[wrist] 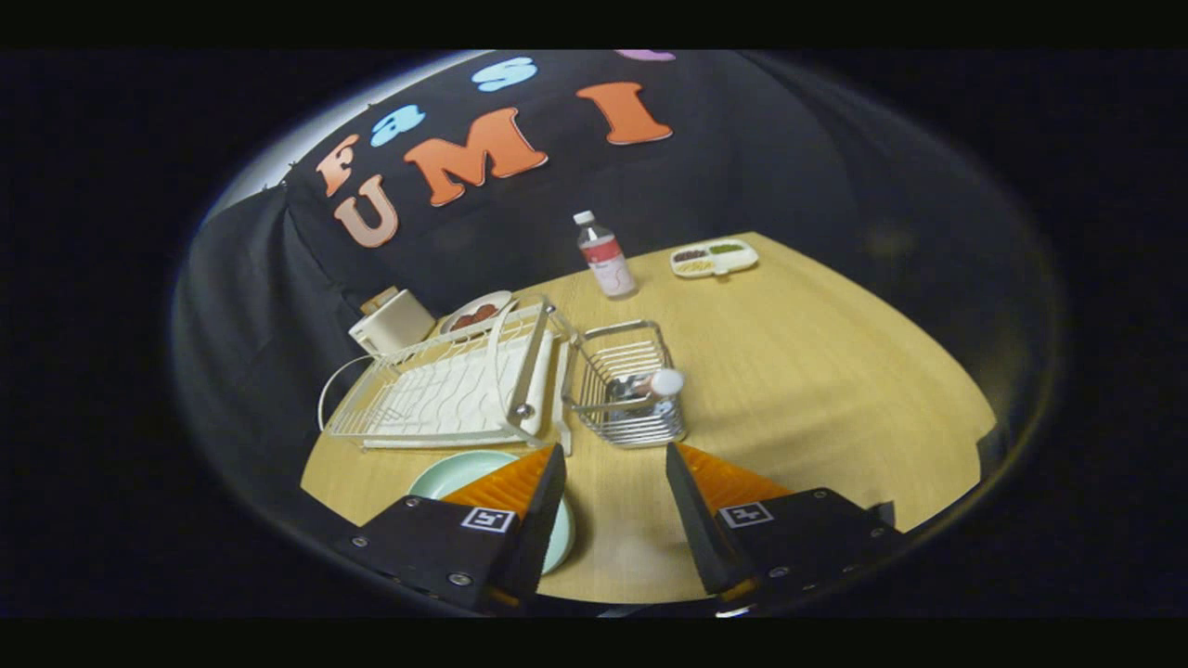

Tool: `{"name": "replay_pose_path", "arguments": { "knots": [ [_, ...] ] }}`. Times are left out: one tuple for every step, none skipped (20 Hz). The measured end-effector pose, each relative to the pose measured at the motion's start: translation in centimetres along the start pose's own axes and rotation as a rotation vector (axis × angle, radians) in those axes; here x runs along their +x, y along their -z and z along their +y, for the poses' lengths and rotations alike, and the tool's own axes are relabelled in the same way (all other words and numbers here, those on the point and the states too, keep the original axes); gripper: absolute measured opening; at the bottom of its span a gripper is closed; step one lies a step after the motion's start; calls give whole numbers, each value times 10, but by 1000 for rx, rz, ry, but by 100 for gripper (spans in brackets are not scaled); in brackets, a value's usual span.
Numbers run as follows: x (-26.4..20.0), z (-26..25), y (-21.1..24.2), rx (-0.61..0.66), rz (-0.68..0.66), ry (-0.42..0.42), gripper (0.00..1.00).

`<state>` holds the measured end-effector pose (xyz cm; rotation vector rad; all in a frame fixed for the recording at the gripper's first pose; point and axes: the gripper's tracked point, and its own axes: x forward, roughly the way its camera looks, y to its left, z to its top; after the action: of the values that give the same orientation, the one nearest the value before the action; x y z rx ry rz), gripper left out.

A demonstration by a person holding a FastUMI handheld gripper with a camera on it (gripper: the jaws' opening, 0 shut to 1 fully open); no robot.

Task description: Take the plate from the dish rack, then take the spoon from the basket and place it into the plate.

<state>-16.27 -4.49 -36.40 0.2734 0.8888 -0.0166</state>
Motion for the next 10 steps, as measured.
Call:
{"name": "replay_pose_path", "arguments": {
  "knots": [
    [1, -3, -9, -16, -38, 11, 65],
    [2, -4, -15, -29, -68, 18, 65],
    [3, -3, -21, -41, -96, 12, 65],
    [5, -1, -27, -55, -122, 8, 65],
    [8, 1, -29, -73, -138, 6, 63],
    [11, 1, -30, -92, -145, 11, 62],
    [15, 2, -30, -110, -147, 14, 59],
    [18, 3, -30, -124, -148, 13, 57],
    [20, 3, -31, -136, -156, 18, 51],
    [23, 3, -33, -149, -167, 21, 47]
  ]
}}
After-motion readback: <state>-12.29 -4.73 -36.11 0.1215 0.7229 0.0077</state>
